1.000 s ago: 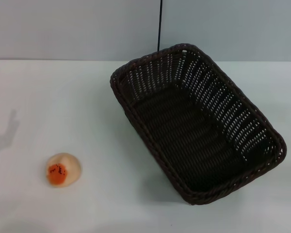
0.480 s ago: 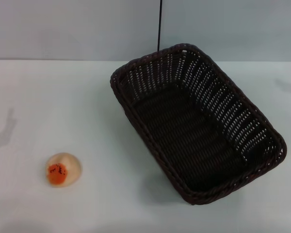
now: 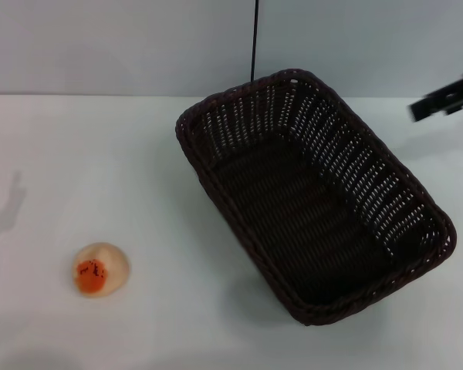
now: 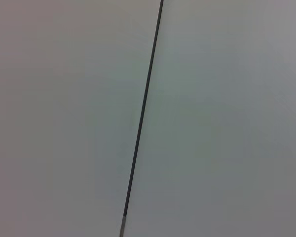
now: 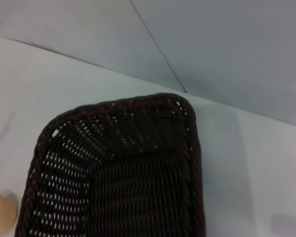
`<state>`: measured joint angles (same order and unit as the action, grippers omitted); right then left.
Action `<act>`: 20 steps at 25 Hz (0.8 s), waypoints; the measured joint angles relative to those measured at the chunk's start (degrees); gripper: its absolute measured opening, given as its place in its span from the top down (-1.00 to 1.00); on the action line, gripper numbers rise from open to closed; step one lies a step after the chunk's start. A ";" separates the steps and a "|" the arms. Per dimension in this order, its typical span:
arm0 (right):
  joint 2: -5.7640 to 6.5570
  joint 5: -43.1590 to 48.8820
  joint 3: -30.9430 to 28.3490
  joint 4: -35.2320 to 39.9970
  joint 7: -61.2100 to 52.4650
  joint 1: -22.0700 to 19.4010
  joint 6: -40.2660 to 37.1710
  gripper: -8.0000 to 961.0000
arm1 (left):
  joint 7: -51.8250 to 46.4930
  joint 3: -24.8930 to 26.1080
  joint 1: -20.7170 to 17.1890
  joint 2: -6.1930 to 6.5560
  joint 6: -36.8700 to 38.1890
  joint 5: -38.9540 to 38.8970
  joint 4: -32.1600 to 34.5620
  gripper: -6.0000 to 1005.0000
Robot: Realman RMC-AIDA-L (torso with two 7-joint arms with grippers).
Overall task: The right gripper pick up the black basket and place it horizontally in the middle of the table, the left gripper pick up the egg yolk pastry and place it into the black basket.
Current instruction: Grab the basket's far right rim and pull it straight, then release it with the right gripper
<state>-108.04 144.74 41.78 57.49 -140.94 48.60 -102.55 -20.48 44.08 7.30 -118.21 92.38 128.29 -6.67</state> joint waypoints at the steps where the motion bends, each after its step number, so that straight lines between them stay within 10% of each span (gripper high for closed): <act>1: -0.33 0.04 0.93 -1.93 -0.61 0.47 1.75 -0.58 | 0.00 0.02 0.00 0.00 -0.02 -0.01 0.11 -0.58; 20: -5.53 1.72 10.17 -22.33 -2.41 7.16 23.63 -0.53 | 0.00 0.13 -0.10 0.00 -0.64 -0.07 1.43 -0.56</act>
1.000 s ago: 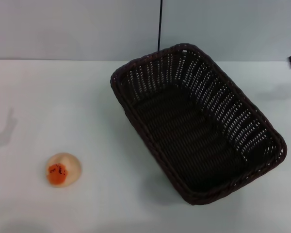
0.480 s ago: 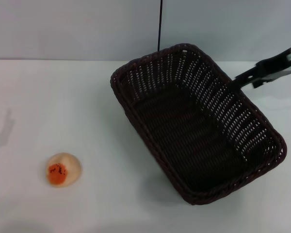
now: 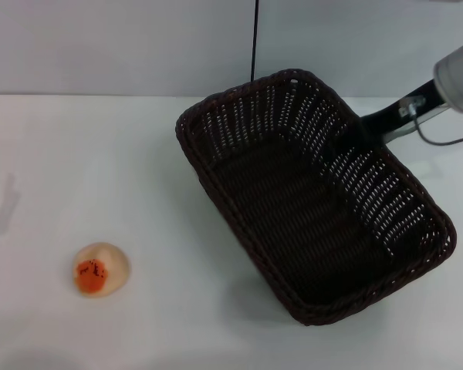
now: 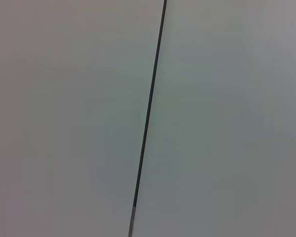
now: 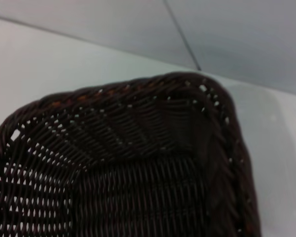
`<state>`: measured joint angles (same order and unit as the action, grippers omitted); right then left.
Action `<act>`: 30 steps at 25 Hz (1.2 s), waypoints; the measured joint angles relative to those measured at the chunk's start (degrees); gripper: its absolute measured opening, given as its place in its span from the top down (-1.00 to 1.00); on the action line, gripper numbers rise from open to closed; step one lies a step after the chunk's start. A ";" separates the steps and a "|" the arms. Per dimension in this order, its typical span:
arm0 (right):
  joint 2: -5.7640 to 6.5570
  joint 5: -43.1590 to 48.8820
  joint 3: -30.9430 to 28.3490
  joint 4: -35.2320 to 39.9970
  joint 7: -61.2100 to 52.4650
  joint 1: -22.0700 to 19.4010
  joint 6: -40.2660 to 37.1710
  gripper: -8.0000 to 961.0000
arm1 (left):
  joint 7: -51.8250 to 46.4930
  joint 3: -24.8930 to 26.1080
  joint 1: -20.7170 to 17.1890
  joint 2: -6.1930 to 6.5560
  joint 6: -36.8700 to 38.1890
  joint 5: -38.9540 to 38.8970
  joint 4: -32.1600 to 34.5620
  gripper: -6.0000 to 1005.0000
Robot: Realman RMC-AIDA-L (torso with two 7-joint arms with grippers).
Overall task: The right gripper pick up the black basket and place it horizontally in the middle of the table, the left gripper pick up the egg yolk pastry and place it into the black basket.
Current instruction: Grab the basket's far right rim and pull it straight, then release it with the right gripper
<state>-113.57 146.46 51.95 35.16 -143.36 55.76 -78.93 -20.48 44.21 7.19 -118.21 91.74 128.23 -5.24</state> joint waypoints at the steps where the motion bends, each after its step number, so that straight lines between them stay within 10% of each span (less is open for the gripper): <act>1: -0.14 0.01 0.37 -0.56 -0.01 0.26 0.28 -0.52 | 0.00 0.00 -0.03 0.00 -0.03 0.00 0.00 -0.56; 30: -2.25 0.21 6.79 12.81 12.44 -1.23 -5.48 0.63 | -0.06 0.18 -2.27 -0.11 1.05 -0.08 -0.48 -0.53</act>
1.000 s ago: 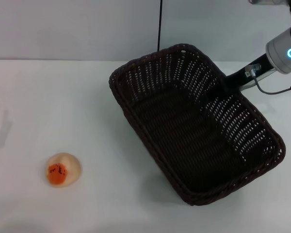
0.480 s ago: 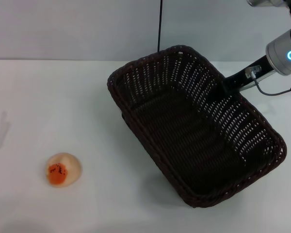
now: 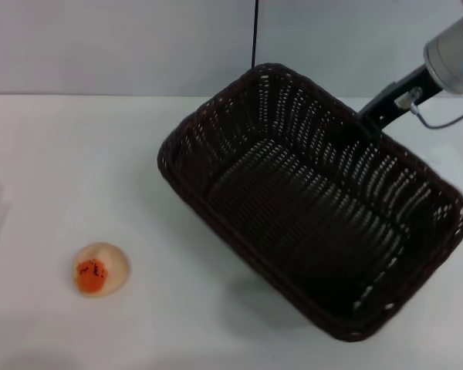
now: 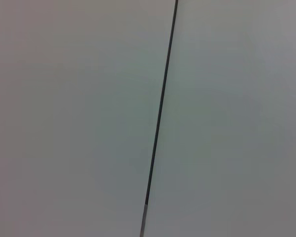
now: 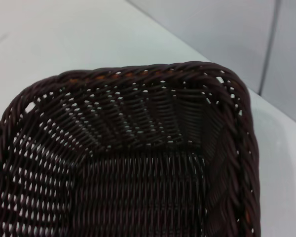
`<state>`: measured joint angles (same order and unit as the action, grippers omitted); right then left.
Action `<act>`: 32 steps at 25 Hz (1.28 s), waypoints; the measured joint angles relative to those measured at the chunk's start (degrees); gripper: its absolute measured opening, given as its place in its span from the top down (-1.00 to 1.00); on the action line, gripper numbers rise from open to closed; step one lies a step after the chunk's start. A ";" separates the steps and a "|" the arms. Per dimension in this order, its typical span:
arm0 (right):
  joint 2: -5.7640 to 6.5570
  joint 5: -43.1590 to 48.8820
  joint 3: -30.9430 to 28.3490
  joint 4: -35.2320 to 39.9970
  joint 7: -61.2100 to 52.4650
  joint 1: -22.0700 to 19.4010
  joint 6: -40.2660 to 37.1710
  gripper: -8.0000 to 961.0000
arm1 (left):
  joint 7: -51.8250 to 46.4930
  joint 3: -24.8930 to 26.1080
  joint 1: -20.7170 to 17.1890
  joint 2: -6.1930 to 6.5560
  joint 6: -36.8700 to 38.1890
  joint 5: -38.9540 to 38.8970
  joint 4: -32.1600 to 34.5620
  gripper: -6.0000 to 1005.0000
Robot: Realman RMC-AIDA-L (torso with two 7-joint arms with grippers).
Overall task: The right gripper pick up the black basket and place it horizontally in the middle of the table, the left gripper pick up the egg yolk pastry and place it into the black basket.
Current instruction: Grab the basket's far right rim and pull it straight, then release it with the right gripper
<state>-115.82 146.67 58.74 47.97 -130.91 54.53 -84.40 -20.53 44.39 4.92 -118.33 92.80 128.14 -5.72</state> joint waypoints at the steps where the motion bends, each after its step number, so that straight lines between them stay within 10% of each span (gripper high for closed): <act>1: 0.28 -0.03 -0.01 -0.07 1.55 0.65 -0.58 0.68 | -0.18 0.00 -0.43 -0.03 0.46 0.00 -0.08 -0.53; 9: 0.86 -0.22 0.05 0.08 16.68 3.96 -3.86 0.68 | -0.49 -0.65 -3.02 -0.15 3.79 0.51 0.06 -0.52; 20: -3.19 -0.73 1.86 -0.38 32.61 5.66 -0.95 0.67 | -0.54 -3.79 -5.12 -0.31 6.53 0.71 -0.25 -0.51; 32: -3.27 -5.54 7.66 -0.13 37.00 3.48 3.04 0.66 | -0.56 -4.48 -4.39 -0.36 6.47 0.70 -0.26 -0.50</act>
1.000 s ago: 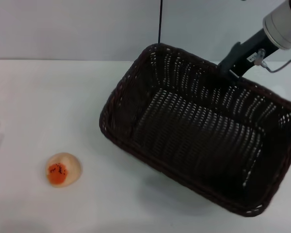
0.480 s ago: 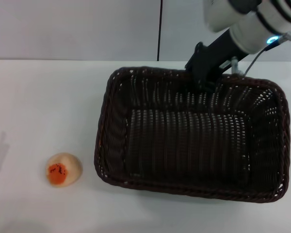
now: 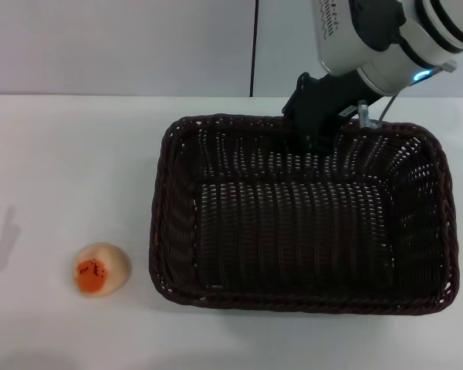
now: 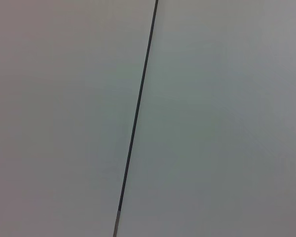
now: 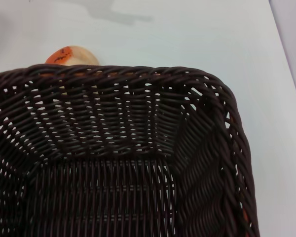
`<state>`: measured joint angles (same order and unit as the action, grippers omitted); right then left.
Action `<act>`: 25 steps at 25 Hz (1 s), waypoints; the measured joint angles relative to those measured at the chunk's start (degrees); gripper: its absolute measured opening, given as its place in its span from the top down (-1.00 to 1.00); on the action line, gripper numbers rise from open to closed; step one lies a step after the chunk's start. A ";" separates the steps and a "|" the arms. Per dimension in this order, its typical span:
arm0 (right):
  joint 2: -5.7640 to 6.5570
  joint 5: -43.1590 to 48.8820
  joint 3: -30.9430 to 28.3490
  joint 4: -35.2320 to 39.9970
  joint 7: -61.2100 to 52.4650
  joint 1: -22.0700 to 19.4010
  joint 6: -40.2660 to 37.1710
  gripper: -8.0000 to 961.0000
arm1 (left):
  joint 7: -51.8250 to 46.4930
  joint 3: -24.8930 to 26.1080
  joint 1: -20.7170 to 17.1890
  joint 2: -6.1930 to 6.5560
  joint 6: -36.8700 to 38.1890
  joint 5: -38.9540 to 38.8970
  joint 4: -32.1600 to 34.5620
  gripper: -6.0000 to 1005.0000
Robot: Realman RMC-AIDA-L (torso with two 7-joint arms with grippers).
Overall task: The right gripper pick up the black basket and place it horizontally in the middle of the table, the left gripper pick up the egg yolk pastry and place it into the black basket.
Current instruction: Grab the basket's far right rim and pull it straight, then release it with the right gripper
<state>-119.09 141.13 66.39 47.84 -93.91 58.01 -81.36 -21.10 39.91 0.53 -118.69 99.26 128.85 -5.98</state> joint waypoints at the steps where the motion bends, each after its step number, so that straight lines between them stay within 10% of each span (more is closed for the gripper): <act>1: 0.00 -0.04 0.20 0.01 0.02 -0.06 0.04 0.65 | 0.00 0.00 0.05 0.00 -0.02 0.00 0.00 -0.49; 11: -0.26 -0.99 5.83 0.59 -0.02 -2.59 4.09 0.64 | 0.00 -0.01 0.50 0.04 -0.09 0.00 -0.08 -0.48; 25: -0.41 -3.28 7.01 5.43 -0.70 -5.75 6.05 -0.51 | 0.00 -0.31 0.70 0.10 -0.15 -0.06 0.05 -0.47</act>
<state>-119.50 137.86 73.40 53.26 -94.61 52.27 -75.31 -21.10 39.60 1.23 -118.59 99.12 128.78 -5.93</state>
